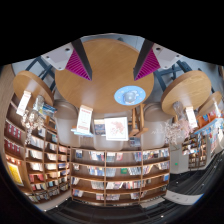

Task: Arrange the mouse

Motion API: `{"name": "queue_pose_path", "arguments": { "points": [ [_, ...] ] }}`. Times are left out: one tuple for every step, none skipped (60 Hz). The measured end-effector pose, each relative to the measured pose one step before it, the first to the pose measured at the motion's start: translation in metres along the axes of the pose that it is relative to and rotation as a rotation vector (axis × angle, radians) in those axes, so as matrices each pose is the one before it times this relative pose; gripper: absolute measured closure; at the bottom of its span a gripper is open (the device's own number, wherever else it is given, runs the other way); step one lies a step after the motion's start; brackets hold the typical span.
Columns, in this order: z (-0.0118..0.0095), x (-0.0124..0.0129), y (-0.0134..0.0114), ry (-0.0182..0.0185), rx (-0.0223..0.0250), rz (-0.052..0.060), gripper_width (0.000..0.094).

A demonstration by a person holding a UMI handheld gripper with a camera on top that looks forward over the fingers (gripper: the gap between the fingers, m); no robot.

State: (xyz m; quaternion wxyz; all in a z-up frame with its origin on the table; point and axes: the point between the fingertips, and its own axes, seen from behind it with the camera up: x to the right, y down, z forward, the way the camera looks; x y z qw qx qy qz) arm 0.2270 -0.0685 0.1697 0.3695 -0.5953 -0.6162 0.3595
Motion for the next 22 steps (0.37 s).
{"name": "queue_pose_path", "arguments": {
  "points": [
    [-0.00224,0.00058,0.00159,-0.00300,-0.00171,0.0032,0.0083],
    [-0.00235,0.00093,0.00121,-0.00190,0.00157,0.0024,0.0082],
    [-0.00201,0.00142,0.00063,-0.00114,0.00304,0.0024,0.0082],
    [-0.00205,0.00189,0.00052,-0.00041,0.00224,0.0019,0.0084],
    [-0.00143,0.00108,0.00095,0.00042,0.00043,0.0007,0.0084],
    [-0.00180,0.00255,0.00099,0.00197,-0.00151,-0.0027,0.0081],
    [-0.00152,0.00205,0.00095,0.00322,0.00014,-0.0041,0.0082],
    [-0.00136,0.00197,0.00027,0.00405,0.00299,-0.0051,0.0084],
    [-0.00133,0.00193,0.00005,0.00503,0.00496,-0.0054,0.0082],
    [-0.00077,-0.00057,-0.00081,0.00572,0.00494,-0.0038,0.0081],
    [-0.00138,0.00126,0.00057,0.00304,0.00092,-0.0030,0.0082],
    [-0.00153,0.00041,0.00085,-0.00038,-0.00189,-0.0024,0.0082],
    [-0.00141,-0.00001,0.00094,-0.00324,-0.00249,-0.0021,0.0081],
    [-0.00127,-0.00047,0.00081,-0.00456,-0.00095,-0.0007,0.0080],
    [-0.00135,-0.00095,0.00072,-0.00403,0.00011,0.0002,0.0080],
    [-0.00019,-0.00071,0.00086,-0.00403,0.00008,0.0023,0.0082],
    [-0.00185,0.00014,0.00037,-0.00045,0.00104,0.0015,0.0080],
    [-0.00161,0.00014,0.00049,-0.00053,0.00096,0.0011,0.0085],
    [-0.00151,0.00021,0.00059,-0.00138,0.00022,0.0007,0.0085],
    [-0.00128,-0.00010,0.00056,-0.00327,-0.00060,0.0007,0.0085],
    [-0.00120,-0.00018,0.00032,-0.00476,-0.00146,0.0023,0.0085],
    [-0.00106,-0.00047,0.00037,-0.00487,-0.00135,0.0037,0.0084]
  ]
}}
